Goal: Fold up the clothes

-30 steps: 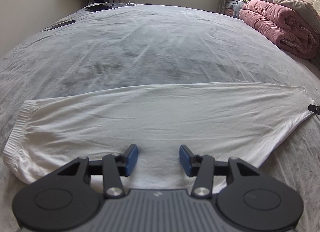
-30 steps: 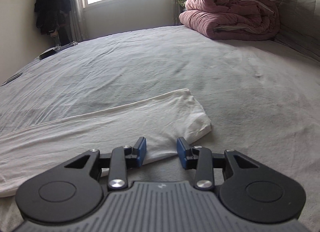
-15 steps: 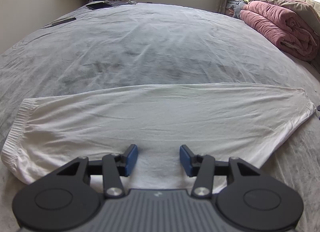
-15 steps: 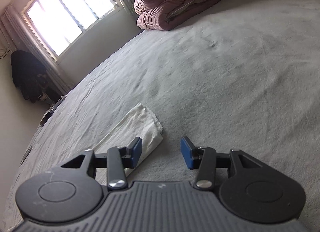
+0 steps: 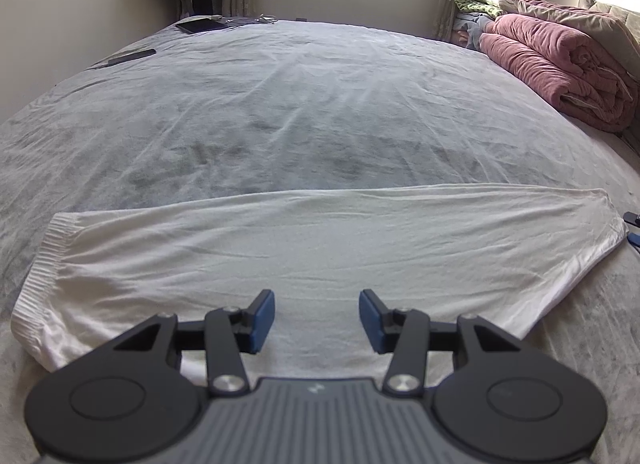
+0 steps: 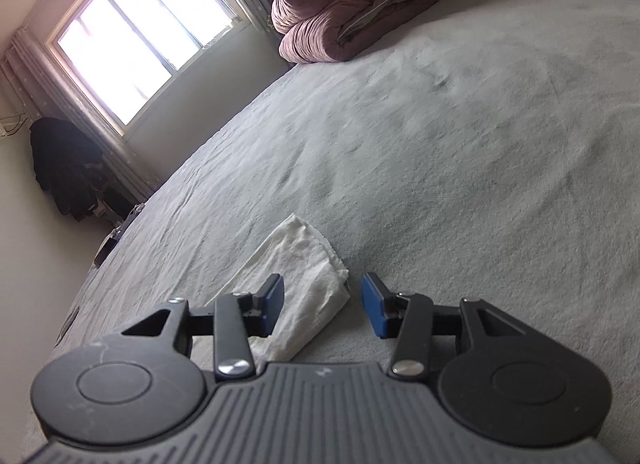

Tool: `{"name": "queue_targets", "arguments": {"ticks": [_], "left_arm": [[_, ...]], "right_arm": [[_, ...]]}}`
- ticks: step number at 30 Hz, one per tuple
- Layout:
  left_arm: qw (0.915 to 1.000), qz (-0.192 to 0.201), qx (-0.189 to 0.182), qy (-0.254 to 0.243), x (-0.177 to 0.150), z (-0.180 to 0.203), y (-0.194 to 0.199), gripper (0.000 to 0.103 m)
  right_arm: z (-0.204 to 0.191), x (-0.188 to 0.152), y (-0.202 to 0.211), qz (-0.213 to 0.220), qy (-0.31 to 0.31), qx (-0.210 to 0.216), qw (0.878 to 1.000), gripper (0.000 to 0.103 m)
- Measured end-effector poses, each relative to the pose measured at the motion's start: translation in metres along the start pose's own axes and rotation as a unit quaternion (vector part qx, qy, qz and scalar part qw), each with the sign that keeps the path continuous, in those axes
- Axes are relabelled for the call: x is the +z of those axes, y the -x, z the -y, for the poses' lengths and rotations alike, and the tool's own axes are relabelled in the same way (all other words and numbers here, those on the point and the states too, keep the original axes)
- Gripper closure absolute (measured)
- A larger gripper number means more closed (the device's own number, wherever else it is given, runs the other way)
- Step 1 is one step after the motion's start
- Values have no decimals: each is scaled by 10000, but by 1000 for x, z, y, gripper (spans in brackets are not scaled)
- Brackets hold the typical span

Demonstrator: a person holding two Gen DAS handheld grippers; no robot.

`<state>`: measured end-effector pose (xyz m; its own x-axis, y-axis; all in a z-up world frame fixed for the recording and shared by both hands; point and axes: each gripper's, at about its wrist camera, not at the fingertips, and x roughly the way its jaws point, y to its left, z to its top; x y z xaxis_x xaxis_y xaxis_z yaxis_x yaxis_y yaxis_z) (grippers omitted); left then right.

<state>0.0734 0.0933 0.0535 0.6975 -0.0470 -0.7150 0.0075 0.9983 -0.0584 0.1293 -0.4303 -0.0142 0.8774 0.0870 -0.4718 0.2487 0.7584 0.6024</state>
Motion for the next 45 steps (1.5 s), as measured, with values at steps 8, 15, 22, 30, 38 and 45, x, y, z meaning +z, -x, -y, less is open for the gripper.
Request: {"name": "queue_targets", "arguments": {"ticks": [8, 15, 22, 30, 38, 45], "left_arm": [[9999, -75, 32, 115, 0, -3, -4, 55], [9999, -102, 26, 77, -1, -1, -6, 55], [9999, -93, 61, 57, -2, -3, -9, 55], [9999, -66, 67, 142, -2, -10, -11, 55], [9999, -16, 154, -75, -3, -4, -13, 48], [9998, -9, 17, -219, -5, 3, -16, 13]], "right_arm": [[-4, 1, -8, -39, 116, 98, 9999, 56], [-11, -2, -12, -62, 379, -45, 9993, 75], [-25, -7, -15, -20, 810, -333, 9962, 92], [-42, -10, -14, 317, 1053, -491, 9927, 93], [-39, -15, -18, 351, 855, -611, 9938, 93], [-44, -17, -18, 342, 945, -692, 9925, 93]]}}
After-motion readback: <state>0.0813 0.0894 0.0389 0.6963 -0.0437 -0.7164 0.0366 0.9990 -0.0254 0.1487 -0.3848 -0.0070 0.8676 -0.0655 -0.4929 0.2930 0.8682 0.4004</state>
